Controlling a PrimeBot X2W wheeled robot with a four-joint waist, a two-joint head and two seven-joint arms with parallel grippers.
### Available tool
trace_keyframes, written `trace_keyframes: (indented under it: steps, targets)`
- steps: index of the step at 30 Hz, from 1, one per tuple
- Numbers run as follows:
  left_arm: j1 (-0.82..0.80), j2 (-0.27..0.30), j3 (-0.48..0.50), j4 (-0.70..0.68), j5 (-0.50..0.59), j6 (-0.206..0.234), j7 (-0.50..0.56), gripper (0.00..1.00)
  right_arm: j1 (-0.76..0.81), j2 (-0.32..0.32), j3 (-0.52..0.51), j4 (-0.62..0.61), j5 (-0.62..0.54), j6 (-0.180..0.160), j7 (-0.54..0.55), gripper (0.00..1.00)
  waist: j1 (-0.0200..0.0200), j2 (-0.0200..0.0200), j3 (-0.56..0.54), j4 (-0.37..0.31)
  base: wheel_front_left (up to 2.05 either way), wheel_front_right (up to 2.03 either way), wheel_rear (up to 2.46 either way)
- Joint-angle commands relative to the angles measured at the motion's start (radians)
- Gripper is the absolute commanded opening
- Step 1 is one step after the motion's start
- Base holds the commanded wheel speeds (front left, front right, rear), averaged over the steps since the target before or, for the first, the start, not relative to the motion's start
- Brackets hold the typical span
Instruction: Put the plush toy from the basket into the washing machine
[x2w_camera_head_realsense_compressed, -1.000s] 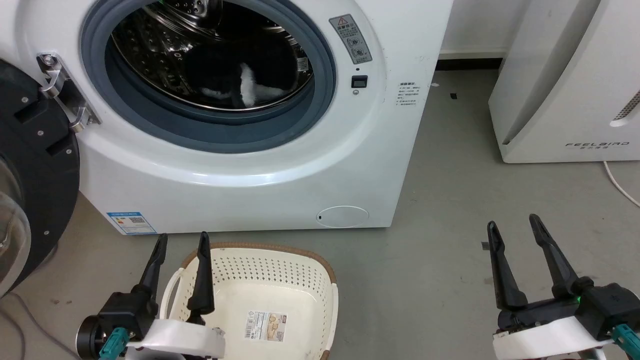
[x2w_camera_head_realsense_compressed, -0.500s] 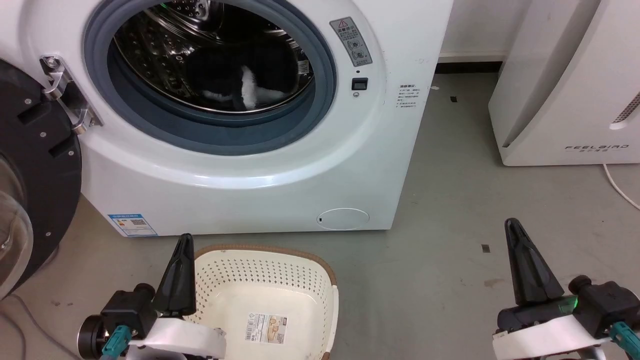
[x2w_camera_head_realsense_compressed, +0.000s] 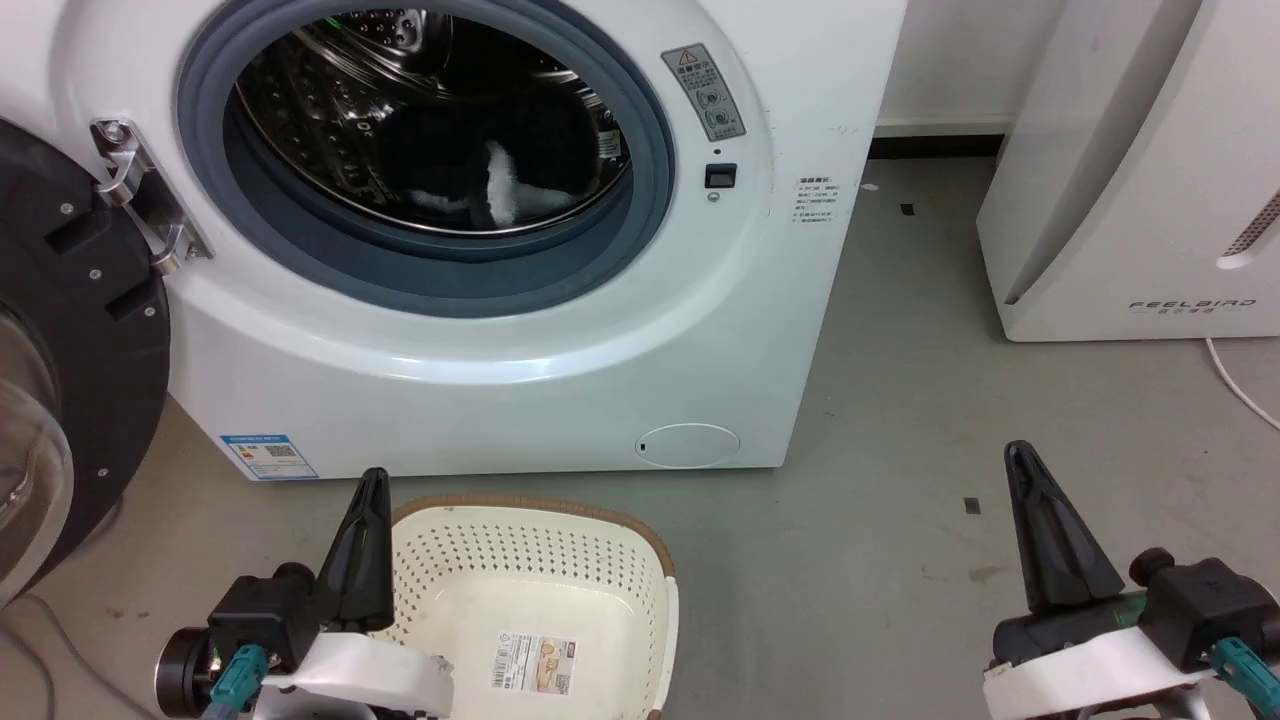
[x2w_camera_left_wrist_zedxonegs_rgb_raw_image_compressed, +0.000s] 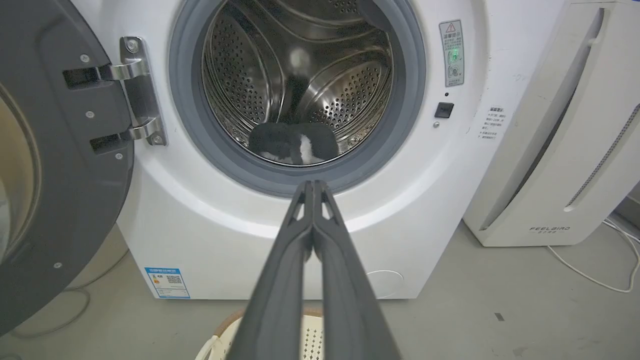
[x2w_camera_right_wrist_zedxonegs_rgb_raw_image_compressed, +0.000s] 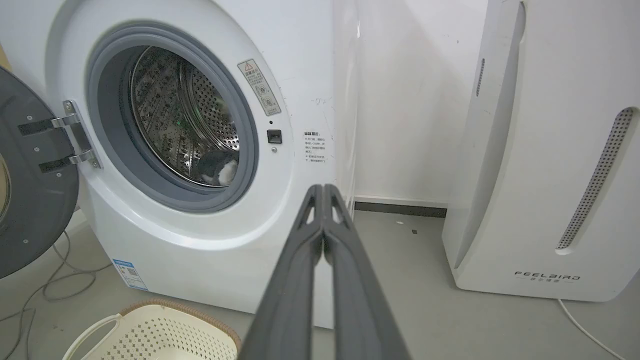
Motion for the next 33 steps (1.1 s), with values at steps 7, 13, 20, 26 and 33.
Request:
trace_keyframes:
  steps: [7,13,20,26,33]
  targets:
    - [0.005,-0.004,0.003,-0.009,0.019,0.008,0.018,0.00,0.001,0.000,-0.001,0.006,-0.009,0.000,0.018,0.00,0.0000,0.0000,-0.006,0.001,0.00,0.00,0.00]
    - [0.006,-0.005,0.004,-0.012,0.028,0.010,0.030,0.00,0.001,0.000,-0.002,0.007,-0.014,0.000,0.030,0.00,0.0000,0.0000,-0.012,0.002,0.00,0.00,0.00]
    - [0.007,-0.006,0.005,-0.016,0.039,0.012,0.044,0.00,0.001,0.000,-0.003,0.010,-0.020,0.000,0.045,0.00,0.0000,0.0000,-0.019,0.003,0.00,0.00,0.00]
    - [0.008,-0.007,0.006,-0.019,0.047,0.014,0.056,0.00,0.002,0.000,-0.003,0.011,-0.025,0.000,0.057,0.00,0.0000,0.0000,-0.025,0.004,0.00,0.00,0.00]
    - [0.009,-0.009,0.007,-0.023,0.058,0.016,0.071,0.00,0.002,0.000,-0.004,0.014,-0.031,0.000,0.071,0.00,0.0000,0.0000,-0.031,0.005,0.00,0.00,0.00]
